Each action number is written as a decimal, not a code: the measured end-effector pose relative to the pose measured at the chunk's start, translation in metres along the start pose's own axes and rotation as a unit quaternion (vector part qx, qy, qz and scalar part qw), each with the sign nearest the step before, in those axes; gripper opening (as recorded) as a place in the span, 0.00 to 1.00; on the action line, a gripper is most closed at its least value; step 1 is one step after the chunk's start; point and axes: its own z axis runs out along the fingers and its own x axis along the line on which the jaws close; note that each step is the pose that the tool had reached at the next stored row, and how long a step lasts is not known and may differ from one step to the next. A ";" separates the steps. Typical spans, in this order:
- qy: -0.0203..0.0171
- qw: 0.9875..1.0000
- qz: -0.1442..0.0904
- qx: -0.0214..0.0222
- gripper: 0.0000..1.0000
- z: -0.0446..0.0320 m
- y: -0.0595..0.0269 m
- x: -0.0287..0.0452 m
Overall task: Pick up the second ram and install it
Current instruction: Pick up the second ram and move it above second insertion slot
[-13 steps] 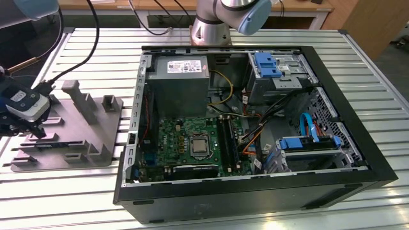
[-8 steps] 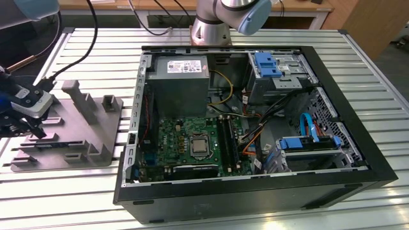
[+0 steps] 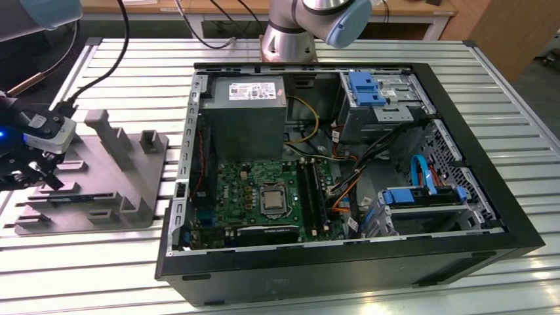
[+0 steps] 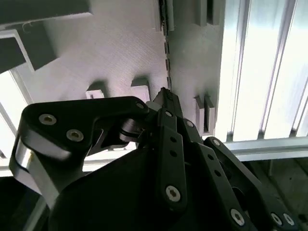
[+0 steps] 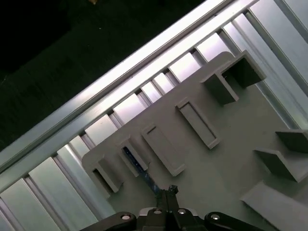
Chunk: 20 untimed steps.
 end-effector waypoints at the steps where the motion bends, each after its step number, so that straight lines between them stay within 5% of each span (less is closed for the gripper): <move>1: 0.000 1.000 -0.009 0.000 0.10 0.0001 0.0000 0.0000; 6: 0.001 0.999 -0.054 -0.001 0.10 0.0007 0.0000 0.0000; 7: 0.002 0.997 -0.081 -0.002 0.10 0.0010 0.0000 0.0000; 12: 0.003 0.992 -0.125 -0.003 0.10 0.0015 0.0000 0.0000; 15: 0.004 0.988 -0.156 -0.003 0.10 0.0019 0.0000 0.0000; 16: 0.005 0.985 -0.174 -0.004 0.10 0.0021 -0.0001 0.0000; 20: 0.006 0.978 -0.209 -0.004 0.10 0.0026 -0.0001 0.0001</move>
